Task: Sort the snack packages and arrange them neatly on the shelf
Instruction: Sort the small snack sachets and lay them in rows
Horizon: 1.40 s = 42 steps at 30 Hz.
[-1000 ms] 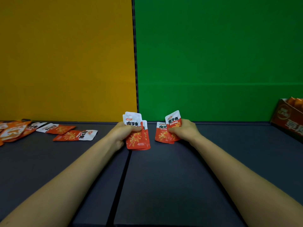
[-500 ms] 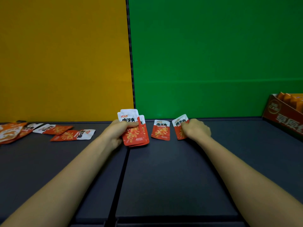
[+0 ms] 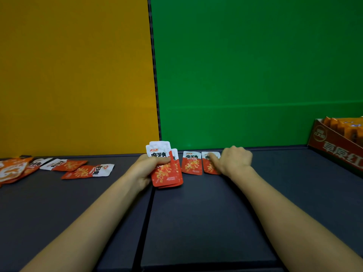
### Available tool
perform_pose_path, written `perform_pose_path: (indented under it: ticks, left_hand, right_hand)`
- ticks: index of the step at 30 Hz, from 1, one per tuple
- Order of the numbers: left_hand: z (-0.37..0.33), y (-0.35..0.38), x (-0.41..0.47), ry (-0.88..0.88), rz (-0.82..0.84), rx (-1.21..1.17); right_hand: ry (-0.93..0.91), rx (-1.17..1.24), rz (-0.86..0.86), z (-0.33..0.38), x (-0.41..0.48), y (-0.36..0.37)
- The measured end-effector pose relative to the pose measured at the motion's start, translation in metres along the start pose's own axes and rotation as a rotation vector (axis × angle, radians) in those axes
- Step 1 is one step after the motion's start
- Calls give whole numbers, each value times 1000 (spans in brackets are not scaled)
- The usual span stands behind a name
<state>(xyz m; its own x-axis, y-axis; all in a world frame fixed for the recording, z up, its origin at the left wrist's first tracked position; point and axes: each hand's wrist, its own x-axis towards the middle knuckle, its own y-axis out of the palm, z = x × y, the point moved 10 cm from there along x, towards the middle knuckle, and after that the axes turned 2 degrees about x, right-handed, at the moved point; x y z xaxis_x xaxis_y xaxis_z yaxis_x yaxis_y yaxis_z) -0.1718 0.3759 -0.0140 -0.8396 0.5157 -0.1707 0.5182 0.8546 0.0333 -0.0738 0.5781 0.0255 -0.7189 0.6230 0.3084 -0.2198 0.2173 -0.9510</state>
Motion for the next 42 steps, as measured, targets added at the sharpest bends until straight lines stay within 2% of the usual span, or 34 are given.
perform_pose_path:
  ticks: [2,4,8,11,13,18,21,25,31,42]
  left_hand:
    - [-1,0,-1,2,3,1]
    - [-1,2,-3,1,6,-12]
    - [-3,14,-7,31,65,-37]
    - [-4,26,-10,69,122,-45]
    - [-4,32,-11,86,151,-25]
    - [-3,38,-11,83,180,12]
    - [-5,36,-12,106,172,34]
    - [-4,27,-10,90,120,50]
    - [1,24,-8,37,132,39]
    - [8,26,-10,-21,153,93]
  right_hand:
    - [-58,5,-83,3,-3,-16]
    - [-169,142,-104,13,-8,-24]
    - [-341,551,157,47,-24,1]
    - [-358,833,238,61,-31,8]
    - [-363,924,269,65,-35,8]
    - [-374,868,241,58,-37,1]
    - [-303,909,181,37,-27,-7]
    - [-154,796,73,-20,1,-13]
    - [68,683,303,-88,15,39]
    - [121,375,291,-89,22,53]
